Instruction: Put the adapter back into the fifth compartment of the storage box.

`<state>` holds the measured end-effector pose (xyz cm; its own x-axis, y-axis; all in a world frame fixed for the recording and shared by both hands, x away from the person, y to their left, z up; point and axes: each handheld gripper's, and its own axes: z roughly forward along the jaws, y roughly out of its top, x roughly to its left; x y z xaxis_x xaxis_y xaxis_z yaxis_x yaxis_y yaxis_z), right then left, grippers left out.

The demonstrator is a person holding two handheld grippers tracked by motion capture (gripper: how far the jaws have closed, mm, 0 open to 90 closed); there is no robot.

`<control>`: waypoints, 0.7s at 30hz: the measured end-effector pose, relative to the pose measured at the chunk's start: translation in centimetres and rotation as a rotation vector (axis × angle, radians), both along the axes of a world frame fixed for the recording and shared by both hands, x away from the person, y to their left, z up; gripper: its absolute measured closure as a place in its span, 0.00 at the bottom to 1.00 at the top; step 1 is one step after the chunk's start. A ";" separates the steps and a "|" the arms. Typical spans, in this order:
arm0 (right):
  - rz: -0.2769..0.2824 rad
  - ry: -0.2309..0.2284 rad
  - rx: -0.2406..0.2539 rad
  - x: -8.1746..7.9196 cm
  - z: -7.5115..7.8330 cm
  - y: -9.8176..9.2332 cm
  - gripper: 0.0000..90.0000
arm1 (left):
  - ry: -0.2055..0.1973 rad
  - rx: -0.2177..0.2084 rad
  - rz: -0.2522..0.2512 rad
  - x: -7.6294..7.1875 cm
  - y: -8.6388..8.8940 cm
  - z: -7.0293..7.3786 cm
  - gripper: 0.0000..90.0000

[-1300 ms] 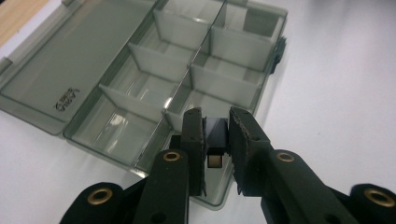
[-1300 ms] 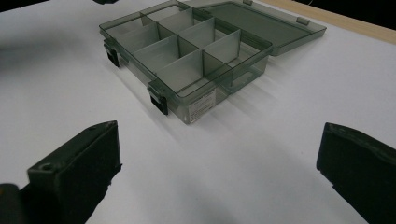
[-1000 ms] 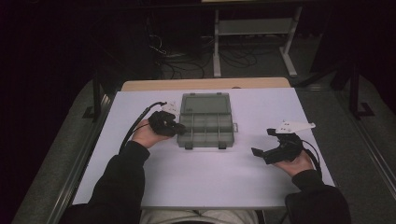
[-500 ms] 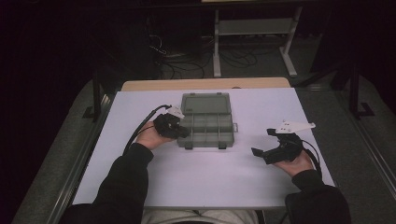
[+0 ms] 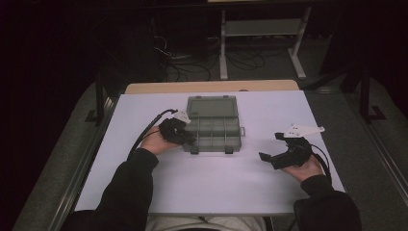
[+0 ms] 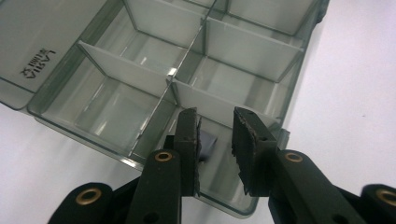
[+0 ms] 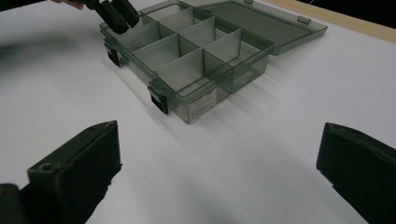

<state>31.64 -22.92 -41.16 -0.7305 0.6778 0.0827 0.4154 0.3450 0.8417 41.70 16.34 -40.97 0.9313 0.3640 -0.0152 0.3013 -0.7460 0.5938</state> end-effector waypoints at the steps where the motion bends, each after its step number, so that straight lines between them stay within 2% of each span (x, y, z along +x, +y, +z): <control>1: 0.000 0.000 0.000 0.0 0.0 0.0 0.00 | 0.002 0.001 -0.002 0.0 0.0 0.0 0.78; 4: 0.001 0.000 0.000 0.0 0.0 0.0 0.00 | 0.001 -0.009 -0.002 0.0 0.0 0.1 0.74; 5: 0.001 0.000 -0.001 0.0 0.0 0.0 0.00 | -0.011 -0.014 0.005 -0.1 0.0 0.3 0.74; 6: 0.001 0.000 0.000 0.0 0.0 0.0 0.00 | -0.018 -0.020 0.007 -0.2 0.0 0.4 0.69; 8: 0.001 0.000 0.000 0.0 0.0 0.0 0.00 | -0.022 -0.031 0.003 -0.3 0.0 0.6 0.66; 16: 0.002 0.000 -0.001 0.0 0.0 0.0 0.00 | -0.034 -0.036 0.003 -0.5 0.3 1.1 0.61; 21: 0.002 0.000 -0.001 0.0 0.0 0.0 0.00 | -0.027 -0.054 0.005 -0.6 0.5 1.4 0.57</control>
